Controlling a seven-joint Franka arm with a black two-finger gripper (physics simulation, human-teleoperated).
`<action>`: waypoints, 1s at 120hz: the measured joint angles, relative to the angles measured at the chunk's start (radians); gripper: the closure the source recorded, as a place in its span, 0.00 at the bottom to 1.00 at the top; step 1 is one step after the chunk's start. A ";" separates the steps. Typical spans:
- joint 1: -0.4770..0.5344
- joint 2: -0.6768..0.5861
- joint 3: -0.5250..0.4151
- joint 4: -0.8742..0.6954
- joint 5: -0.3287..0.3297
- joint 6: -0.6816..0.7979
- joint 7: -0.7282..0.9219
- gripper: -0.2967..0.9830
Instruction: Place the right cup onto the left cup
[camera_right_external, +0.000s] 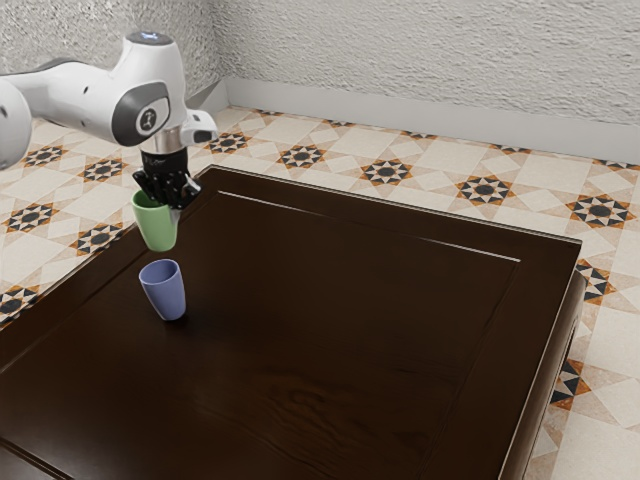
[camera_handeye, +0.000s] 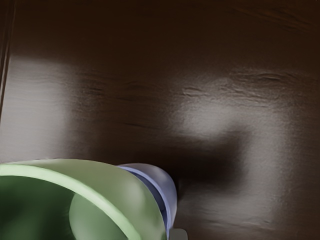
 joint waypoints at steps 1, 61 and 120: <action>0.000 -0.001 0.000 -0.002 0.000 0.001 0.000 0.83; 0.006 -0.046 0.001 -0.166 -0.016 0.091 -0.047 0.84; 0.011 -0.045 0.014 -0.173 -0.012 0.132 -0.077 0.84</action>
